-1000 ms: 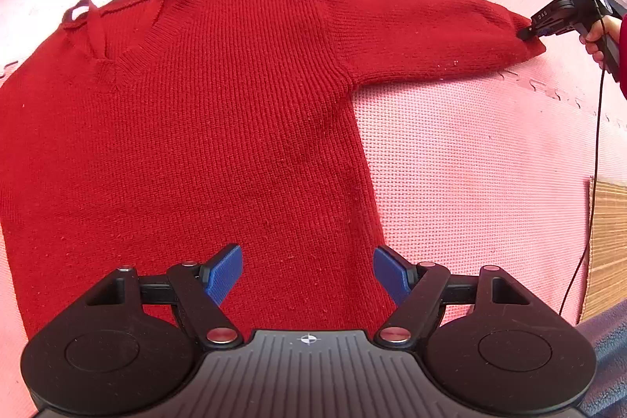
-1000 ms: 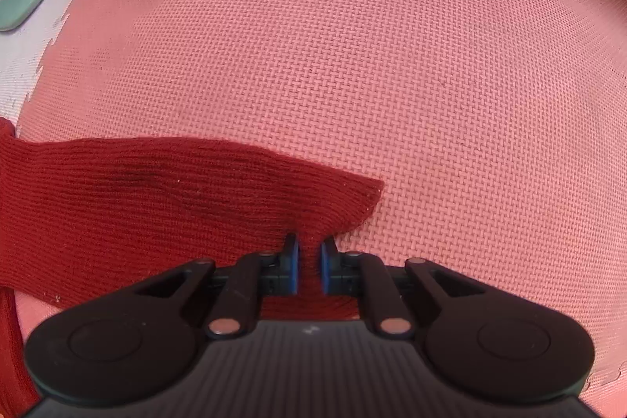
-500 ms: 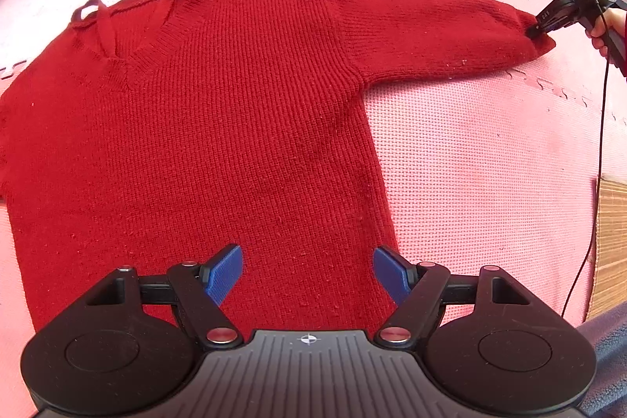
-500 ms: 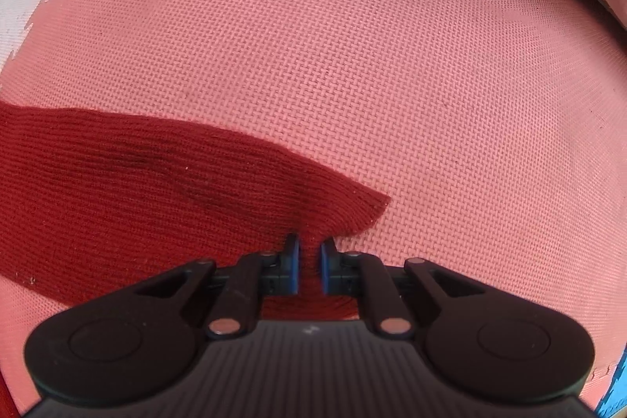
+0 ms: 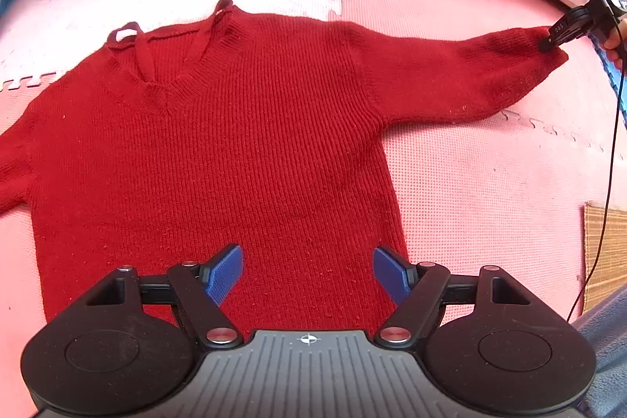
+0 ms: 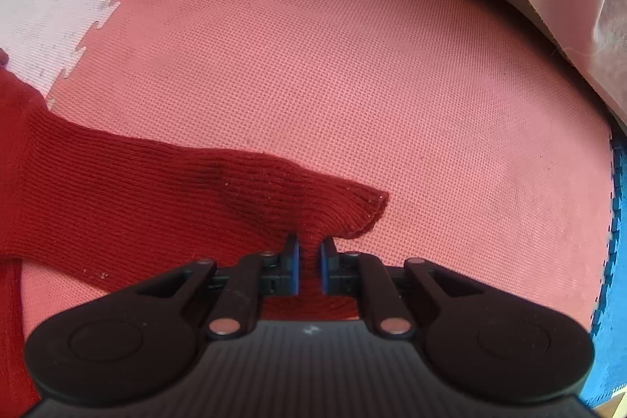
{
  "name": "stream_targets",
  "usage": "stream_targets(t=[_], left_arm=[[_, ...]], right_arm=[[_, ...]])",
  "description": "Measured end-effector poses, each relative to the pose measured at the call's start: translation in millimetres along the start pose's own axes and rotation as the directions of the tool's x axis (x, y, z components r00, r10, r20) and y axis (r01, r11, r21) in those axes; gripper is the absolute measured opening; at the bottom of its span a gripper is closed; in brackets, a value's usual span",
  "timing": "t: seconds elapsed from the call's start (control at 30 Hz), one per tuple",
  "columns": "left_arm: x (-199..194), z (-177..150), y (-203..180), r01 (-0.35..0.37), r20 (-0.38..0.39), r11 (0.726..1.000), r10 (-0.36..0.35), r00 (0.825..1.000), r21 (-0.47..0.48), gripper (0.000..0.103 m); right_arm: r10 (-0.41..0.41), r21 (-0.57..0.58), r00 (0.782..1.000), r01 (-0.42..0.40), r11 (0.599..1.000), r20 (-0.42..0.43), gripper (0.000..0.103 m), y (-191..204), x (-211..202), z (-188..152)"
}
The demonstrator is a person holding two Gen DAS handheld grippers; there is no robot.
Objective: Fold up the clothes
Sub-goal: 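Lift the cuff with the right gripper and carry it across the sweater body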
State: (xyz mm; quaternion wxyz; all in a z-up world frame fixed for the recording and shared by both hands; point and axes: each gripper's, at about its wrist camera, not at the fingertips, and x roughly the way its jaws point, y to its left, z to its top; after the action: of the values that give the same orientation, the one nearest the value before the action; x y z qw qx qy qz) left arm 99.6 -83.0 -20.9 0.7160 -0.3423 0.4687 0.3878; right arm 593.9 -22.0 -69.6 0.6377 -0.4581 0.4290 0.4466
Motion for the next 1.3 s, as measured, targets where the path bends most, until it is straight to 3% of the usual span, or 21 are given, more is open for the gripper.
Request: stream_targets(t=[0.13,0.3,0.43,0.7,0.9,1.3], left_arm=[[-17.9,-0.1,14.2,-0.007,0.056,1.0,0.007,0.998,0.009,0.076],[-30.5,-8.1,42.4,-0.017,0.095,0.997,0.025,0.995,-0.075,0.076],[-34.5,-18.6,54.7,-0.019,0.09,0.995,0.028,0.996,-0.102,0.076],[-51.2,-33.5,68.8,0.033,0.109,0.989,-0.018,0.994,-0.144,0.076],[-68.8,-41.9,86.7,0.044,0.135,0.986,-0.023,0.991,-0.161,0.076],[-104.6,-61.2,139.4,0.062,0.184,0.969,-0.018,0.983,-0.24,0.076]], right_arm=[[0.02,-0.008,1.0,-0.019,1.0,0.02,0.01,17.2,-44.3,1.4],[0.068,-0.034,0.995,-0.066,0.997,0.073,0.01,58.9,-91.1,21.1],[0.087,-0.109,0.988,-0.073,0.991,0.126,0.01,103.0,-130.8,38.7],[0.204,-0.237,0.957,-0.153,0.959,0.205,0.01,207.8,-192.6,70.4],[0.275,-0.332,0.937,-0.194,0.923,0.215,0.01,290.4,-208.8,92.2],[0.38,-0.393,0.901,-0.279,0.876,0.208,0.01,399.7,-214.6,111.8]])
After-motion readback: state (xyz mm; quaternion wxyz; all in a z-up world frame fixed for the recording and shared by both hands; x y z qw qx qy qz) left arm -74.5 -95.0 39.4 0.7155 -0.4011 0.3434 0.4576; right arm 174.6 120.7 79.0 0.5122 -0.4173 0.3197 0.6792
